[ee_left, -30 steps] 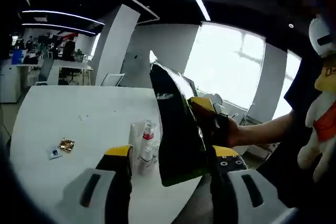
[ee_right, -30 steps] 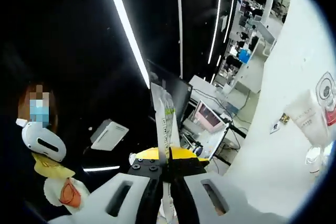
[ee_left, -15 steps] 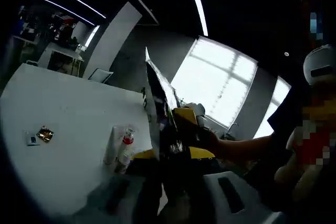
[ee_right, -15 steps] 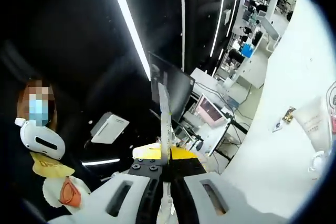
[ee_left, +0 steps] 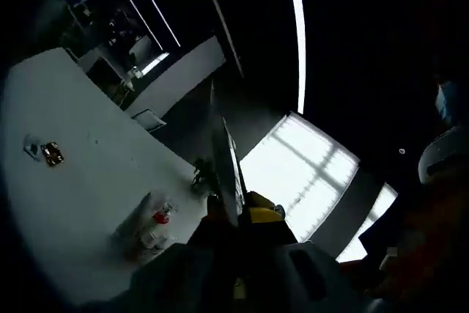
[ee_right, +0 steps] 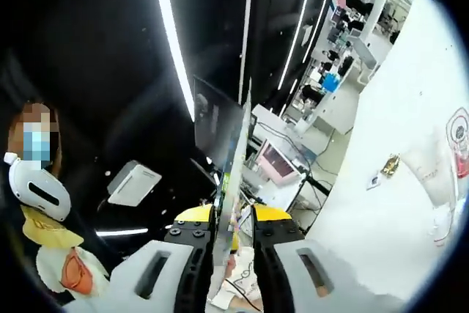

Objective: Arrange the skincare products in the storage area until every visible bottle or jar stands upright without overlapping.

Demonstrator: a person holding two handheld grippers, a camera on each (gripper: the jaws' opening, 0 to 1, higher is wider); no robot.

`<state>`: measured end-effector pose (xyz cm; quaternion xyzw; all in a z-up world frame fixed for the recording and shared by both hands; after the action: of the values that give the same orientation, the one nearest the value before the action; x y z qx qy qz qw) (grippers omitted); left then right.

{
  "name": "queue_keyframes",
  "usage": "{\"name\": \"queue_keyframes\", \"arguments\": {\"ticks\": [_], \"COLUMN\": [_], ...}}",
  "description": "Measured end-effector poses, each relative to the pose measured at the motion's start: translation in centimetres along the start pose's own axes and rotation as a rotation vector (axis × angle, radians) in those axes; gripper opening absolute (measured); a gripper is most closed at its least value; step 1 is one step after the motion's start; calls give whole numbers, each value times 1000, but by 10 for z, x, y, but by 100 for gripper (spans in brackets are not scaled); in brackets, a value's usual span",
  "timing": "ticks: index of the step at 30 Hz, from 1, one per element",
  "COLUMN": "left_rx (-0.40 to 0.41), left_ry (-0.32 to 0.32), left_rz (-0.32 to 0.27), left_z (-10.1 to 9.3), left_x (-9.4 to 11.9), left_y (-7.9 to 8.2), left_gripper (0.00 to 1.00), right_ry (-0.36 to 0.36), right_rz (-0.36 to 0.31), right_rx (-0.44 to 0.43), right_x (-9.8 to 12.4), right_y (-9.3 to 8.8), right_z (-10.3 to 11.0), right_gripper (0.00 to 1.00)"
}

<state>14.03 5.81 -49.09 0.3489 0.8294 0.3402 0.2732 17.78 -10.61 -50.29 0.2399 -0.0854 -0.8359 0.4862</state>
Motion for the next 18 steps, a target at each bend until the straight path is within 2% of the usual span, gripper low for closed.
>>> {"name": "queue_keyframes", "arguments": {"ticks": [2,4,9,12,15,16,18], "left_rx": [-6,10,1,-10,-72,-92,-108], "left_ry": [17,20,25,0,-12,2,-10], "left_rz": [5,4,6,17,100,111,126], "left_z": [1,0,-1,-4,-5,-3,-3], "left_x": [1,1,3,3,2,1,-1], "left_y": [-3,-5,-9,-9,-6,-3,3], "left_gripper": [0,0,1,2,5,7,8], "right_ry": [16,-1,13,35,34,29,25], "right_rz": [-110,-177,-161,-133,-106,-99,-90], "right_rx": [-26,-98,-130,-115,-102,-96,-87], "right_x": [4,7,11,15,18,19,22], "right_y": [0,-2,-5,-4,0,1,4], "right_z": [1,-1,1,5,6,6,7], "right_gripper": [9,6,2,1,1,1,1]}}
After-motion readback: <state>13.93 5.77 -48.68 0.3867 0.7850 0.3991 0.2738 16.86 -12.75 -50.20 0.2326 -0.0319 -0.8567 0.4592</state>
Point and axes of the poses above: the point that each gripper's makers call its tool centre point, and the gripper's own axes: x roughly backward along the fingers, z roughly to its left, y roughly out of its top, the point moved 10 cm from there along x, roughly backward along the fingers, and after that the axes turned 11 degrees about -x, right-handed, at the moved point
